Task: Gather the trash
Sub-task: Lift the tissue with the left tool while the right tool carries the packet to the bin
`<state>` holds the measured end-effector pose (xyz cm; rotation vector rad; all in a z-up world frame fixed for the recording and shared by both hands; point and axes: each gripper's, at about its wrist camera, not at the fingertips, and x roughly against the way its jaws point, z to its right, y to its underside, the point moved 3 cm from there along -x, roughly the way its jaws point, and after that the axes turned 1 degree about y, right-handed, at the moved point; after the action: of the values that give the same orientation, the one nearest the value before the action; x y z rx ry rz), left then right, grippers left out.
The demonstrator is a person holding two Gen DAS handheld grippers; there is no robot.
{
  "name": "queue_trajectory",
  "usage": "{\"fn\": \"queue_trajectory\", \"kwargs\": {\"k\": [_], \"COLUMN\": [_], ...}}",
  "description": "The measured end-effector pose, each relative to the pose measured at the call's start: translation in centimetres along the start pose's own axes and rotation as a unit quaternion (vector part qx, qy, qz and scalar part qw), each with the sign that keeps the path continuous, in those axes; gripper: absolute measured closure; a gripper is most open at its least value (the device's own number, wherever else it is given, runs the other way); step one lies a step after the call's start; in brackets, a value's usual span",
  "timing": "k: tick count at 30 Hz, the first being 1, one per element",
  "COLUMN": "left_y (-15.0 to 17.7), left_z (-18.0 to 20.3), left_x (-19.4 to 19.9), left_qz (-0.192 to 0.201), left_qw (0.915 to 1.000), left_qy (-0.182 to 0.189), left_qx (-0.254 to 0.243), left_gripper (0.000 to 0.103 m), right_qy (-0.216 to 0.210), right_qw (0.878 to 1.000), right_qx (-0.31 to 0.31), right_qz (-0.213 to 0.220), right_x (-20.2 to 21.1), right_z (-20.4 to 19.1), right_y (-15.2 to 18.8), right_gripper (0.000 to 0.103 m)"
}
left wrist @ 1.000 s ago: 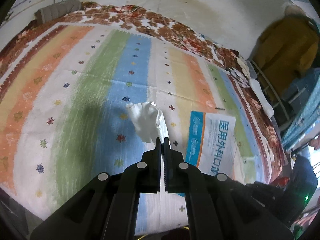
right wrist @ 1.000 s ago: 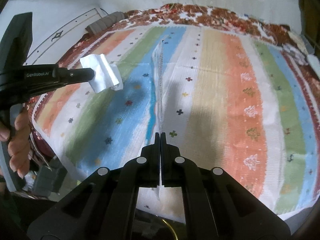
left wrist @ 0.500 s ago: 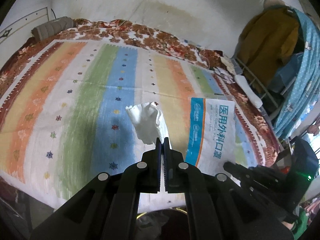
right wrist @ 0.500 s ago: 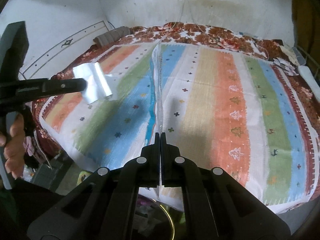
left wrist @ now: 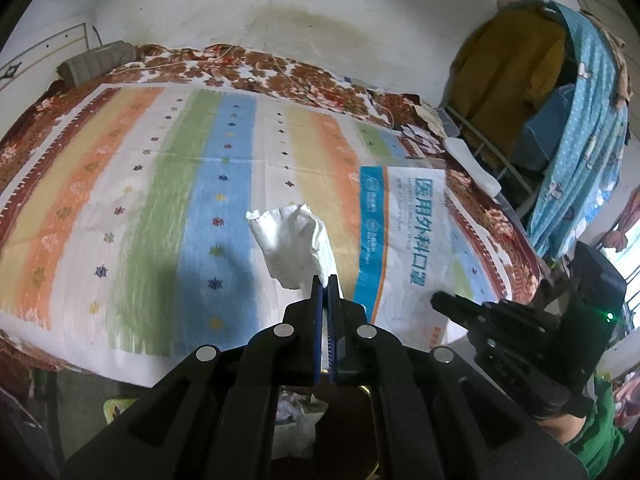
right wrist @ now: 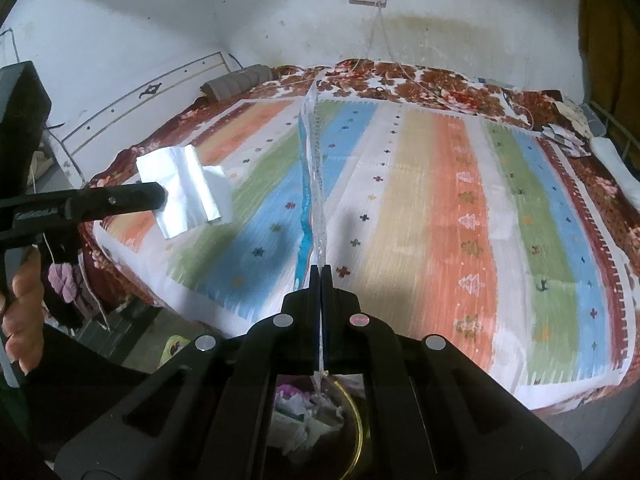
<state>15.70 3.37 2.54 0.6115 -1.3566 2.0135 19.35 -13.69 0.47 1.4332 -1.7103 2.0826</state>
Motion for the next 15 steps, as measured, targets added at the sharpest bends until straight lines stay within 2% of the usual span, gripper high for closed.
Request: {"fn": "queue_trajectory", "kwargs": {"k": [3, 7, 15], "left_y": [1.3, 3.7, 7.3], "left_z": [0.7, 1.3, 2.7], "left_x": [0.6, 1.1, 2.1], "left_qz": [-0.002, -0.007, -0.018], "left_qw": [0.9999, 0.9995, 0.9987], "left_qy": [0.000, -0.017, 0.001], "left_qx": [-0.011, -0.027, -0.048], "left_gripper": [0.102, 0.102, 0.102], "right_qy": [-0.001, -0.003, -0.007], "right_qw": [1.000, 1.000, 1.000], "right_qx": [0.003, 0.010, 0.009], "right_qz": [0.002, 0.000, -0.009], "right_x": [0.6, 1.3, 2.7], "right_z": [-0.4, -1.1, -2.0], "right_y": [0.9, 2.1, 4.8], "right_gripper": [0.103, 0.103, 0.103]}}
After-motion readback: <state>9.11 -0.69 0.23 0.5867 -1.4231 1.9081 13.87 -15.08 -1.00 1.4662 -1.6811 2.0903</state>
